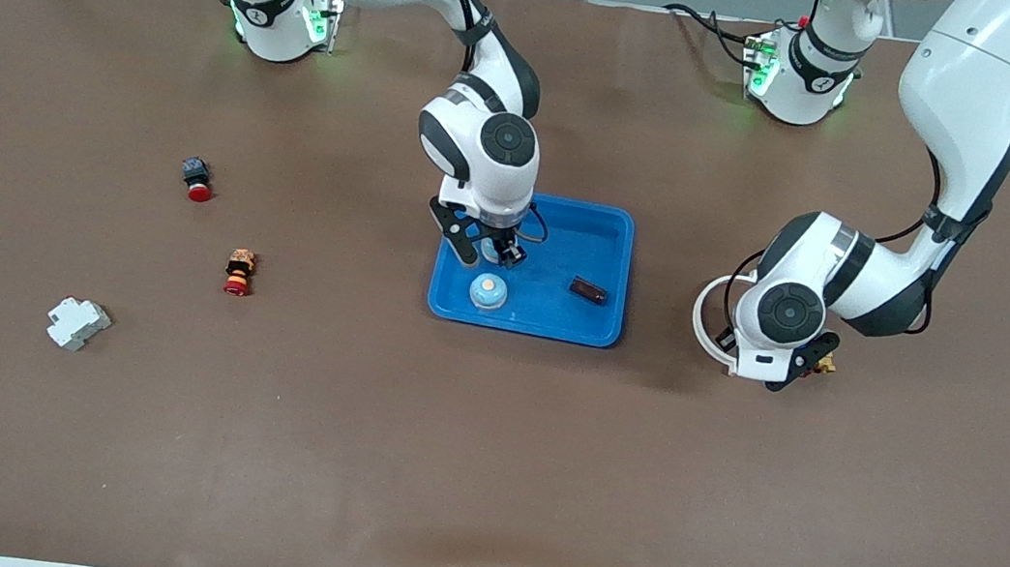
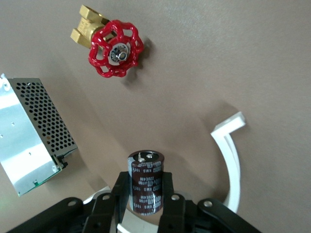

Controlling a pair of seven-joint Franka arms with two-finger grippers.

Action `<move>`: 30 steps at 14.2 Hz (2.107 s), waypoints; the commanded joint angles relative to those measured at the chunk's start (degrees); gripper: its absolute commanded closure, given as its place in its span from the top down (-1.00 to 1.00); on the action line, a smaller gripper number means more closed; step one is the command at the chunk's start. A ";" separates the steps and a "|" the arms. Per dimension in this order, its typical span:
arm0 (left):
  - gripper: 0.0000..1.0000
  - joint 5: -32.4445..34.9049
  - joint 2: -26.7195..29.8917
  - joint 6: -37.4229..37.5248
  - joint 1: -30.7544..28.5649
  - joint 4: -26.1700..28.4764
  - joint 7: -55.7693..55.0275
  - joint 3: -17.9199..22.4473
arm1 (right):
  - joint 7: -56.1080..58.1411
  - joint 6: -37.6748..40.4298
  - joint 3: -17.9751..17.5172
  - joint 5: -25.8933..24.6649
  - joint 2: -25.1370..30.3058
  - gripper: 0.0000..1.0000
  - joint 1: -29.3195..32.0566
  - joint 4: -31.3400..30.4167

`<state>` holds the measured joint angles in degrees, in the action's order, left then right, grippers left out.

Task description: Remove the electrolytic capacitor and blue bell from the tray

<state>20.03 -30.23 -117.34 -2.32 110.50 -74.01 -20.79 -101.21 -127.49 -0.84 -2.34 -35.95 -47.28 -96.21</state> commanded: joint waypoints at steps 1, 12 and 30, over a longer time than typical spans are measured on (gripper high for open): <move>-1.00 2.11 -1.05 -1.92 -2.07 0.34 -0.61 -0.30 | 8.27 10.47 -0.74 3.72 3.86 -1.00 3.76 4.62; 1.00 7.04 2.53 -1.31 -1.55 -0.72 -3.25 -1.00 | 55.02 23.16 -0.13 4.80 18.80 -1.00 27.74 -1.07; 1.00 4.58 -6.86 -3.16 16.82 -17.51 -30.66 -2.85 | 94.17 -10.23 -0.04 -4.58 22.51 -1.00 53.07 -26.92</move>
<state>24.74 -35.46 -120.78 13.67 95.14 -103.57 -23.86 -8.15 -136.19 0.21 -3.93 -14.53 3.24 -121.65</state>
